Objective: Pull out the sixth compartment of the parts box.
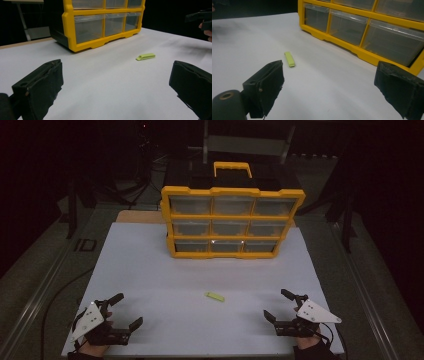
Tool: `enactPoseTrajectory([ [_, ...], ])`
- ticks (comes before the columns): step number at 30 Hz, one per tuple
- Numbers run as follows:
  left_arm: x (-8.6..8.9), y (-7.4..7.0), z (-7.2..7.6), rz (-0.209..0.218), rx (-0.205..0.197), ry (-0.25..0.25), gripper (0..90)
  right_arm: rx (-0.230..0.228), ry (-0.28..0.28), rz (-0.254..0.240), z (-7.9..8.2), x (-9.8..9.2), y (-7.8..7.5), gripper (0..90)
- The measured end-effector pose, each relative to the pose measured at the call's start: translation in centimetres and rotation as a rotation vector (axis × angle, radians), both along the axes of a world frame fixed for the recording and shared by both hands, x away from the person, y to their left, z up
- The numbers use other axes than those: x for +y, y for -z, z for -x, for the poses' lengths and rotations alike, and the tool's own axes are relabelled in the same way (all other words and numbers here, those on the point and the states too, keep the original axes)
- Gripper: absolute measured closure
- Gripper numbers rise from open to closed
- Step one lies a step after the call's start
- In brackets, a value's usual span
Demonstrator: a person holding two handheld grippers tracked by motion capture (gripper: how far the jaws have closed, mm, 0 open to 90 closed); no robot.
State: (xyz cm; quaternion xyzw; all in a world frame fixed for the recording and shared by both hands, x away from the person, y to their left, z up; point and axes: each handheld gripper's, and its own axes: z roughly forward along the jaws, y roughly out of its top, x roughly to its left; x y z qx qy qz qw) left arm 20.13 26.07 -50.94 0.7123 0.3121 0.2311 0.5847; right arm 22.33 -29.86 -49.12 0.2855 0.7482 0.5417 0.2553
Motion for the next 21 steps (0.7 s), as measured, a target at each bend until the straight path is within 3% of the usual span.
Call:
enactPoseTrajectory([
  [7, -0.09, -0.07, 0.05, 0.001, -0.013, -0.001, 0.0, 0.019, -0.007, -0.013, -0.10, -0.09, 0.00, 8.6],
  [15, -0.12, -0.12, 0.12, -0.001, -0.020, 0.003, 0.0, 0.059, -0.042, 0.014, -0.17, 0.26, 0.13, 8.6],
  [21, -0.08, -0.11, 0.08, 0.006, -0.017, 0.002, 0.0, 0.059, -0.030, 0.001, -0.15, 0.19, 0.14, 8.6],
])
